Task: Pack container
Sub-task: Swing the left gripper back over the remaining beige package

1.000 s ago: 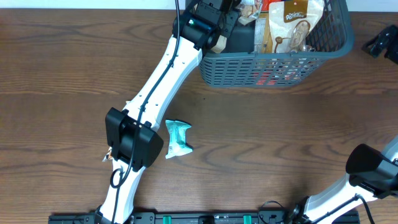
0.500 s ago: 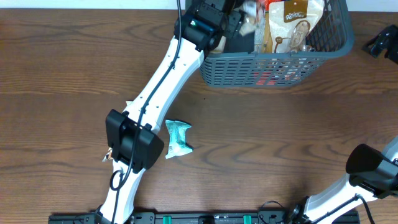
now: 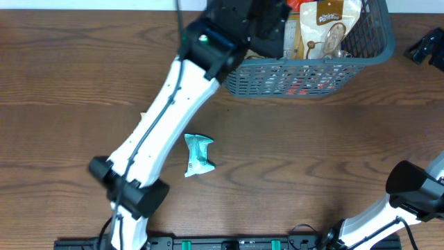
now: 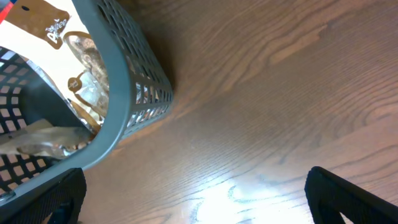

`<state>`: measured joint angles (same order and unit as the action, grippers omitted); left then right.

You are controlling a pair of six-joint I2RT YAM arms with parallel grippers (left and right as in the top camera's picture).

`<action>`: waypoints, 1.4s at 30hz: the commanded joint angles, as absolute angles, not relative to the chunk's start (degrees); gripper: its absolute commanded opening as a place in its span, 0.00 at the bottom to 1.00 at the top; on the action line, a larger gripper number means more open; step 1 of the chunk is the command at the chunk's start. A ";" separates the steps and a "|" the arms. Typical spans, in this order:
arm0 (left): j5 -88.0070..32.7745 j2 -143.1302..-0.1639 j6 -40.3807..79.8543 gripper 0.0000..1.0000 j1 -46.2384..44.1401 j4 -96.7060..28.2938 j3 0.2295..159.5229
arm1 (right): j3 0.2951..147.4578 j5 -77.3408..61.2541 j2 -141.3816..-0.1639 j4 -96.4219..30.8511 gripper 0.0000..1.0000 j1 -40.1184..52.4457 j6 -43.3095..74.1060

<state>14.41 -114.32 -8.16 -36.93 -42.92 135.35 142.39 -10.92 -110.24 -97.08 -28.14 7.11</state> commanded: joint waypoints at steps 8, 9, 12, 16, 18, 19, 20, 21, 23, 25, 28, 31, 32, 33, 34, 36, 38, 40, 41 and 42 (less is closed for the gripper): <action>27.70 -94.54 -8.69 0.99 -36.18 -69.32 135.46 | 142.26 -11.40 -110.28 -97.25 0.99 -27.77 6.13; 27.70 -93.10 -8.34 0.99 -35.86 -74.04 135.46 | 142.26 -11.40 -110.28 -97.27 0.99 -27.77 6.13; 27.51 -89.80 -2.44 0.99 -34.11 -88.75 135.46 | 142.26 -11.42 -110.28 -97.25 0.99 -27.77 6.15; 23.68 -86.59 2.48 0.99 -32.18 -96.25 133.64 | 142.26 -11.44 -110.28 -97.03 0.99 -27.77 6.20; 21.39 -85.56 2.48 0.99 -31.99 -96.79 132.60 | 142.26 -11.44 -110.28 -97.01 0.99 -27.77 6.20; 21.17 -85.17 2.57 0.99 -31.75 -96.79 132.05 | 142.26 -11.42 -110.28 -97.01 0.99 -27.77 6.17; 20.78 -84.86 2.63 0.99 -31.70 -96.79 131.31 | 142.26 -11.42 -110.28 -97.03 0.99 -27.77 6.17; 20.78 -84.86 2.63 0.99 -31.64 -96.79 130.85 | 142.26 -11.42 -110.28 -97.03 0.99 -27.77 6.15; 20.80 -84.88 2.57 0.98 -31.14 -96.79 129.67 | 142.26 -11.42 -110.28 -96.90 0.99 -27.77 6.15; 20.80 -84.88 2.44 0.99 -30.22 -96.79 126.93 | 142.26 -11.40 -110.28 -96.71 0.99 -27.77 6.13; 20.78 -84.86 2.50 0.99 -27.88 -96.79 120.40 | 142.26 -11.40 -110.28 -96.47 0.99 -27.83 6.13; 20.21 -84.86 2.52 0.99 -24.93 -96.25 110.78 | 142.26 -11.40 -110.30 -96.12 0.99 -27.83 6.13; 19.86 -84.86 2.55 0.99 -23.99 -95.50 107.68 | 142.26 -11.42 -110.30 -95.98 0.99 -27.83 6.15; 19.20 -84.86 2.74 0.99 -22.94 -94.30 104.09 | 142.26 -11.40 -110.30 -95.90 0.99 -27.81 6.15; 18.20 -84.86 2.72 0.99 -22.11 -93.12 101.30 | 142.26 -11.42 -110.30 -95.81 0.99 -27.81 6.15; 15.70 -84.84 2.61 0.99 -20.29 -89.76 95.35 | 142.26 -11.40 -110.32 -95.77 0.99 -27.83 6.15; 13.08 -84.84 1.61 0.99 -18.61 -86.04 89.86 | 142.26 -11.42 -110.32 -95.77 0.99 -27.83 6.15; 9.91 -84.84 0.03 0.98 -17.08 -82.11 85.12 | 142.26 -11.40 -110.32 -95.77 0.99 -27.83 6.15; 7.97 -84.84 -0.49 0.98 -16.45 -80.27 83.29 | 142.26 -11.40 -110.32 -95.77 0.99 -27.83 6.15; 5.32 -84.84 -1.21 0.99 -15.77 -78.02 81.25 | 142.26 -11.42 -110.32 -95.77 0.99 -27.83 6.15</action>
